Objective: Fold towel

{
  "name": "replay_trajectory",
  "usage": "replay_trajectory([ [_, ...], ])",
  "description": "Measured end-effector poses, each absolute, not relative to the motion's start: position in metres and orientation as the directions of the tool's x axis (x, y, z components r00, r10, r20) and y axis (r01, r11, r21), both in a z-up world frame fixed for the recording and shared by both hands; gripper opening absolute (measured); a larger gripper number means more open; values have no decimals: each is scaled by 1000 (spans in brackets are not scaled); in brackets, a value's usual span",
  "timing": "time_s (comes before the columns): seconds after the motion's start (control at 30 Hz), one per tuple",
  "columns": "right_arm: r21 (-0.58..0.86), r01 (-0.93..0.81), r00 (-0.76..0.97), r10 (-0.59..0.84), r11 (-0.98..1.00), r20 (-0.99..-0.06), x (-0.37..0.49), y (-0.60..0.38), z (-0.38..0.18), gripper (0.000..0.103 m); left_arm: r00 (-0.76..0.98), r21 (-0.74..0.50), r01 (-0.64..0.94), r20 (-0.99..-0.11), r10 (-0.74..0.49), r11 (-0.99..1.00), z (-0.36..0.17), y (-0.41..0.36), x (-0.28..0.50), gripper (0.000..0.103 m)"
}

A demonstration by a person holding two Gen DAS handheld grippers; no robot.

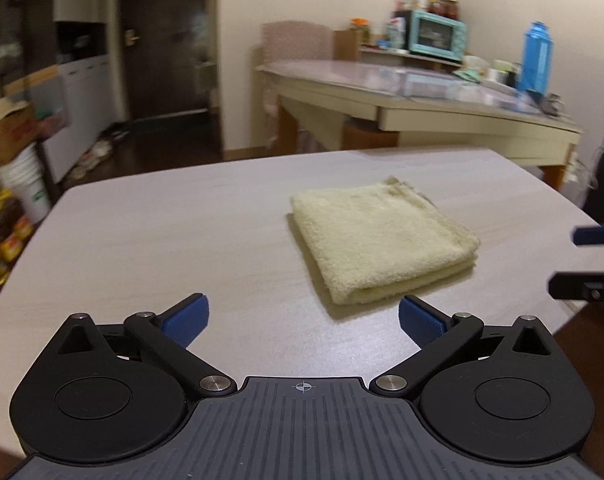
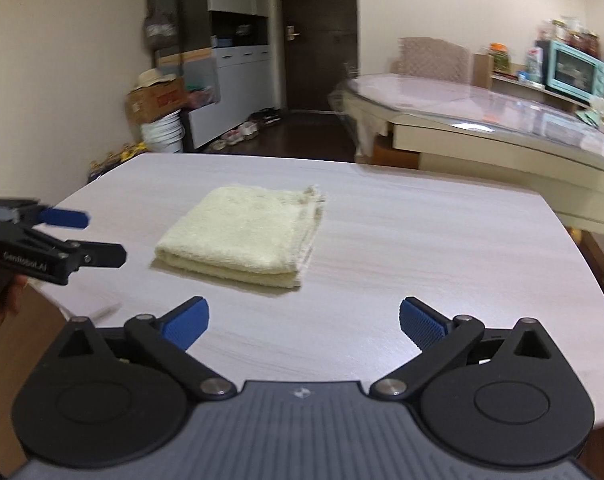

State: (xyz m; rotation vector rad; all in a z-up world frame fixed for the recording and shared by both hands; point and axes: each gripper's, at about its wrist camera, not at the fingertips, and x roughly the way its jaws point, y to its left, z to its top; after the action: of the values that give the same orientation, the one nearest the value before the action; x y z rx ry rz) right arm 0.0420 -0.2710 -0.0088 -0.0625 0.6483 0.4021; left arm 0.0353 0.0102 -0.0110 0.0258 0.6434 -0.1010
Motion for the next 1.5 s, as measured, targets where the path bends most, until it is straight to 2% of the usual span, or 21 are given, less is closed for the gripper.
replay_trajectory([
  [0.23,100,-387,713,366,917,-598,16,-271,-7,103,773,-32,49,-632,-58,998,-9,0,20,103],
  [1.0,96,-352,718,334,931,-610,1,-276,2,103,788,-65,19,-614,-54,998,3,-6,1,103],
  [1.5,83,-369,717,340,926,-609,1,-276,9,103,775,-23,17,-631,-28,1000,-2,-20,5,103],
])
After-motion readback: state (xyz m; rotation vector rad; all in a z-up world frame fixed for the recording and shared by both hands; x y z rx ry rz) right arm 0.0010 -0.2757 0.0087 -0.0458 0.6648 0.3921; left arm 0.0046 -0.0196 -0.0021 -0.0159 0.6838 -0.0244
